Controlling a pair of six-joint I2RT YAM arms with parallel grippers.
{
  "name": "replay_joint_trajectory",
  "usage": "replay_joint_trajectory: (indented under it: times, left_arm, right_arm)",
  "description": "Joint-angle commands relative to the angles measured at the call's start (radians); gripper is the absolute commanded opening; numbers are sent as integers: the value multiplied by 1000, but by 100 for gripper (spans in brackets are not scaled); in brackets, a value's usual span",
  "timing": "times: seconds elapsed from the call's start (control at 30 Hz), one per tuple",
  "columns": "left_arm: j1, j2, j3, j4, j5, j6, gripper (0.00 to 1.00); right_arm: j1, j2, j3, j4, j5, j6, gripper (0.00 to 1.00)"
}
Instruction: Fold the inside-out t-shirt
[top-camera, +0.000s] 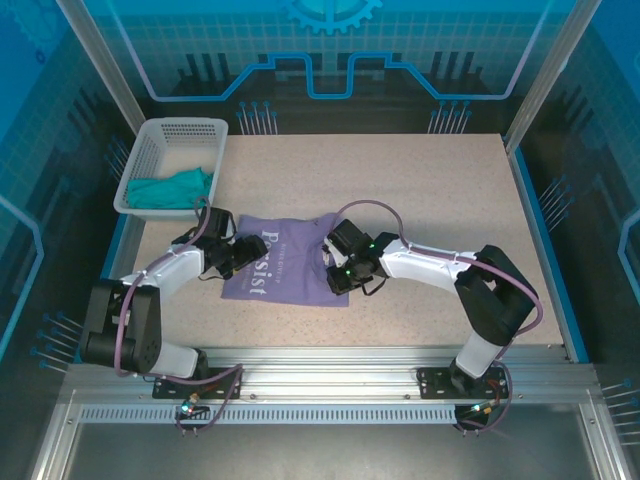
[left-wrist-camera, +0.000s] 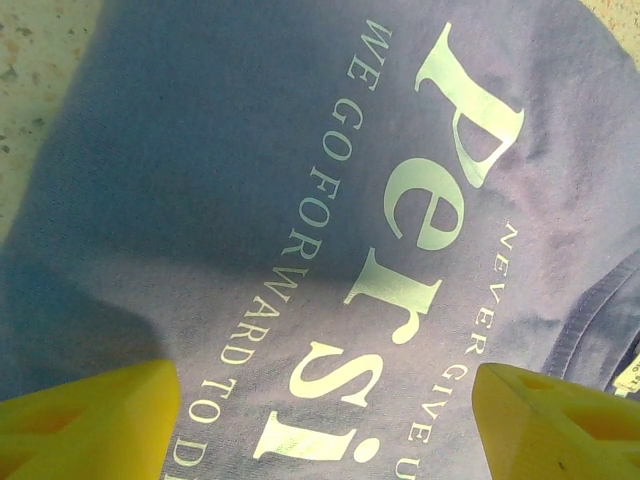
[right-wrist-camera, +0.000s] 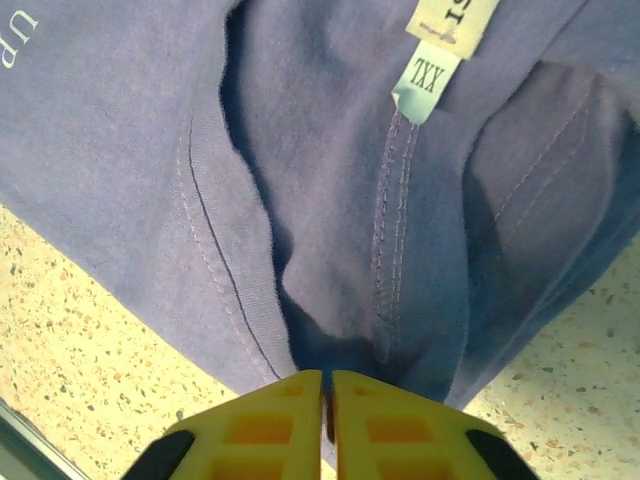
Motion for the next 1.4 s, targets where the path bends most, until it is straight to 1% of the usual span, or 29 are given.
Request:
replay_joint_trajectory:
  times: [0.0, 0.13, 0.17, 0.27, 0.33, 0.37, 0.47, 0.67, 0.8, 0.87, 0.93, 1.07, 1.13, 1.27, 1.37]
  left_arm:
    - [4, -34, 15, -29, -10, 26, 78]
    - [4, -47, 21, -37, -10, 30, 78]
    - [4, -47, 25, -38, -10, 32, 78]
    - [4, -47, 28, -39, -6, 32, 78]
    - [4, -48, 29, -39, -7, 32, 78]
    - [4, -48, 29, -40, -6, 32, 78]
    - [4, -50, 25, -39, -9, 31, 78]
    - [4, -40, 21, -35, -7, 34, 78]
    - [4, -36, 18, -29, -8, 35, 78]
    - [4, -31, 17, -27, -5, 34, 78]
    - [4, -31, 17, -29, -3, 37, 78]
    - [4, -36, 14, -29, -6, 38, 78]
    - [4, -35, 11, -31, -7, 38, 78]
    - [4, -43, 13, -32, -8, 37, 78]
    - [4, -49, 16, -34, -14, 38, 78]
  right_arm:
    - [0, -10, -5, -57, -21, -14, 0]
    - [-3, -53, -25, -69, -18, -37, 0]
    - [-4, -55, -27, -69, -21, -44, 2]
    - [-4, -49, -21, -71, -9, -59, 14]
    - [-5, -49, -22, -71, 1, -61, 20]
    - [-7, -58, -26, -72, 7, -57, 27]
    - [-10, -85, -47, -58, 1, -46, 36]
    - [-15, -73, -80, -3, -44, -15, 47]
    - [-16, -43, -80, 19, -42, -5, 49]
    - [-16, -23, -68, 29, -45, -6, 49]
    - [-16, -10, -60, 40, -51, -5, 47]
    - [-16, 19, -47, 53, -64, -7, 38]
    - [-15, 23, -47, 55, -68, -6, 31]
    - [-17, -11, -63, 39, -75, 0, 14]
    - [-15, -60, -91, 22, -101, 21, 7]
